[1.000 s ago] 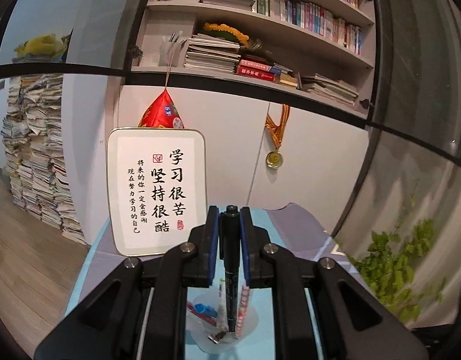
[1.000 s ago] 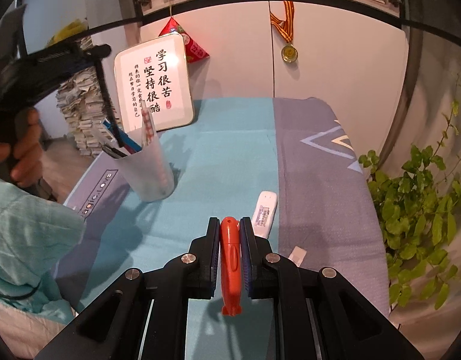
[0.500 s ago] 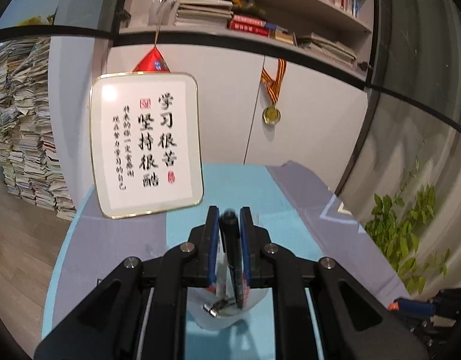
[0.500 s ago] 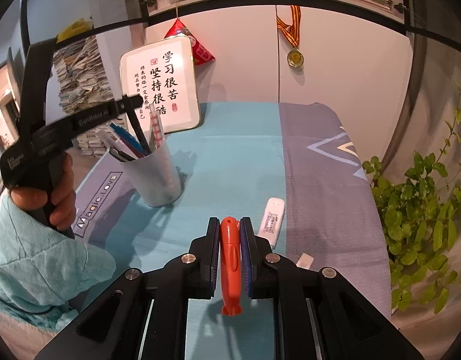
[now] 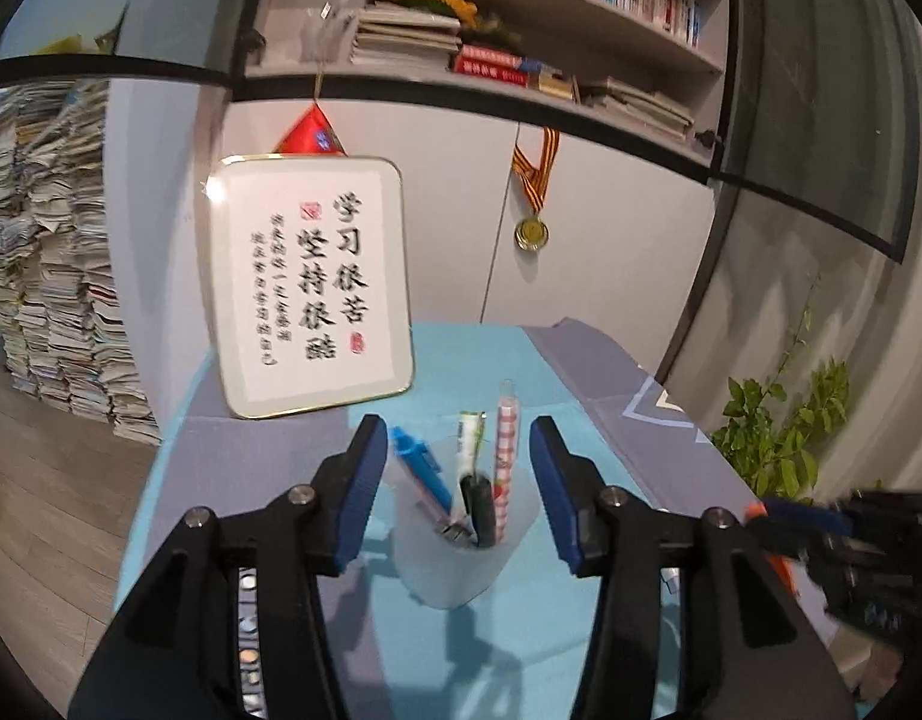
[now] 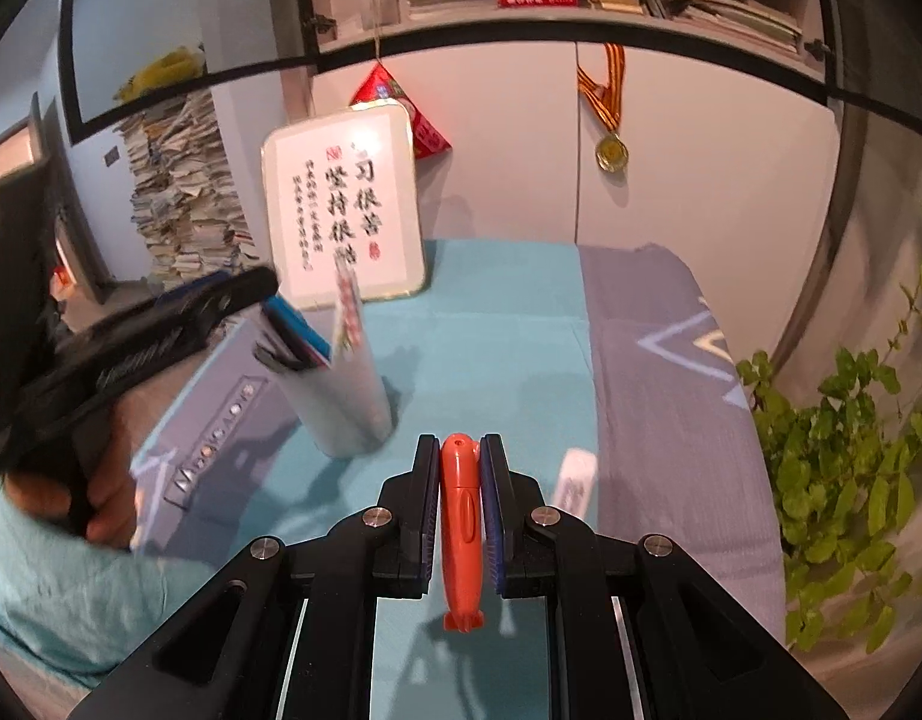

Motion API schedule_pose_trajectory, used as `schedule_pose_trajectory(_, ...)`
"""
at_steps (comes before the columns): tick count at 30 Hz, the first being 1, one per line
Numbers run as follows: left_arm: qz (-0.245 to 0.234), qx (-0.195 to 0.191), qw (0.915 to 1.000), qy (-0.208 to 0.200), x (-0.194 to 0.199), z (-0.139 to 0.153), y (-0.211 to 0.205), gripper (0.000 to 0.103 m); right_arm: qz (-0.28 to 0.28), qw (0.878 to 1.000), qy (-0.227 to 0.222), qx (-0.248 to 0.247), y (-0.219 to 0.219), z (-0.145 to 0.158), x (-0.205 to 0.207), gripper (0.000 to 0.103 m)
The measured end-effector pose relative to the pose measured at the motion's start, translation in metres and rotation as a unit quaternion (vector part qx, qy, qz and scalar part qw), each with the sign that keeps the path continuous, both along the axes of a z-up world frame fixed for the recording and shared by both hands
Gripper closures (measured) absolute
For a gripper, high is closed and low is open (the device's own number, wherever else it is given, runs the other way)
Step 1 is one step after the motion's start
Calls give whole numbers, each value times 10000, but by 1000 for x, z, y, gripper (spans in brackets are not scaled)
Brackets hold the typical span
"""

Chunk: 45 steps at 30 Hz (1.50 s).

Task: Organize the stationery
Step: 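Carry the orange highlighter with right tool and drop it into the cup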

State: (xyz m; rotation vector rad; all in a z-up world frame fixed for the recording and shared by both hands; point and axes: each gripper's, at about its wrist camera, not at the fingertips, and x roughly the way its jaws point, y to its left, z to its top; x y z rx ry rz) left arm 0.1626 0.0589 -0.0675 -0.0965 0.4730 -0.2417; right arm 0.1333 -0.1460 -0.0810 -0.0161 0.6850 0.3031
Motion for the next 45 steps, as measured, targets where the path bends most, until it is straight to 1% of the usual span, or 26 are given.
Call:
schedule_pose_trajectory(3,66,-90,9999,-20,-16,-2,17,54,121,9998,-159,45,13,10,5,89)
schedule_pose_trajectory(7,215,-16,9998,48,-31,-13,34,53,321,9987,-366,141,35,24,14,89)
schedule_pose_trajectory(12,191,128,9990,389,-38,-31,42,53,503,9977,-402,193,57,30,25,89)
schedule_pose_trajectory(13,190,122,9988,441,-38,-34,43,53,531,9975,-408,204,60,31,27,89)
schedule_pose_trajectory(16,141,-53,9976,679,-38,-45,49,53,607,9968,-425,311,71,33,36,89)
schedule_pose_trajectory(18,105,-115,9969,766,-39,-49,49,53,652,9963,-400,391,78,32,45,89)
schedule_pose_trajectory(23,-8,-75,9972,739,-40,-51,48,52,606,9965,-231,531,85,25,63,89)
schedule_pose_trajectory(27,-24,-138,9968,792,-37,-55,52,50,591,9965,-109,574,90,19,71,89)
schedule_pose_trajectory(33,-101,-151,9963,841,-32,-58,52,50,640,9960,-278,560,99,19,78,88)
schedule_pose_trajectory(37,-138,-101,9963,846,-31,-60,52,50,612,9966,-202,509,106,8,88,88)
schedule_pose_trajectory(41,-120,-70,9961,866,-29,-62,53,50,494,9972,-127,545,102,3,93,88)
schedule_pose_trajectory(45,-151,-125,9958,898,-25,-63,53,50,468,9970,-257,562,96,7,88,89)
